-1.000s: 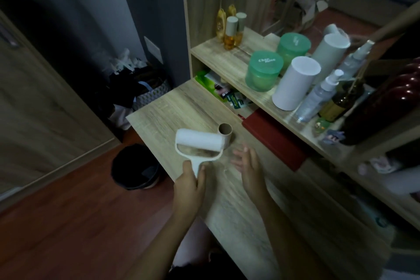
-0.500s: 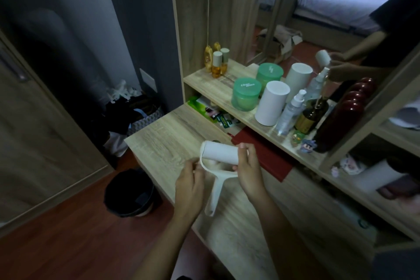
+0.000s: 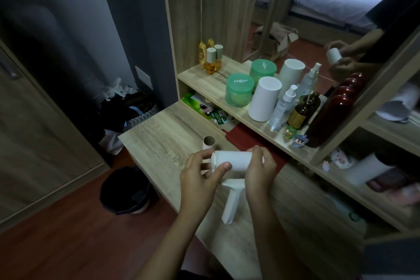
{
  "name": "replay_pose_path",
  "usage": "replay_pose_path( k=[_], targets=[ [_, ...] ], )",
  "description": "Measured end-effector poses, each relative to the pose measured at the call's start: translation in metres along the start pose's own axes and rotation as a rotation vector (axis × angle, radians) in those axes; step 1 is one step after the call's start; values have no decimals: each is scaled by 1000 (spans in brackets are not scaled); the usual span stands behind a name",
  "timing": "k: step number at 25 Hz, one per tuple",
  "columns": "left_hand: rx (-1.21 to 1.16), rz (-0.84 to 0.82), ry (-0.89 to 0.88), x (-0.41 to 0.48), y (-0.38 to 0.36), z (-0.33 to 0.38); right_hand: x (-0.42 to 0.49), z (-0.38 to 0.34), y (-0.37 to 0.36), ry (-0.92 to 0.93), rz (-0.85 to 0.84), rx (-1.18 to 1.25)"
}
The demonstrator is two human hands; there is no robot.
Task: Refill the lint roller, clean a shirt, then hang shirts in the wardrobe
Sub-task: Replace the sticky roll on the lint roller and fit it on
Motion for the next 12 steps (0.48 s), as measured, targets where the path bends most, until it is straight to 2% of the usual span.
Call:
replay_pose_path(
  k=[4, 9, 12],
  targets=[
    [-59, -26, 63, -2, 0, 2, 4, -7, 5, -1, 12, -14],
    [-217, -141, 188, -6, -1, 2, 0, -14, 4, 35, -32, -23],
    [-266, -140, 172, -9, 2, 8, -1, -23, 0, 55, -59, -25]
  ],
)
Point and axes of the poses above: each hand's wrist, its own x-axis towards the middle knuckle, its own y-axis out of the back of the hand, z = x × y, the point moved 7 cm from there along x, towards the middle knuckle, and after that the axes turned 8 degrees about z, right-handed, at the moved point
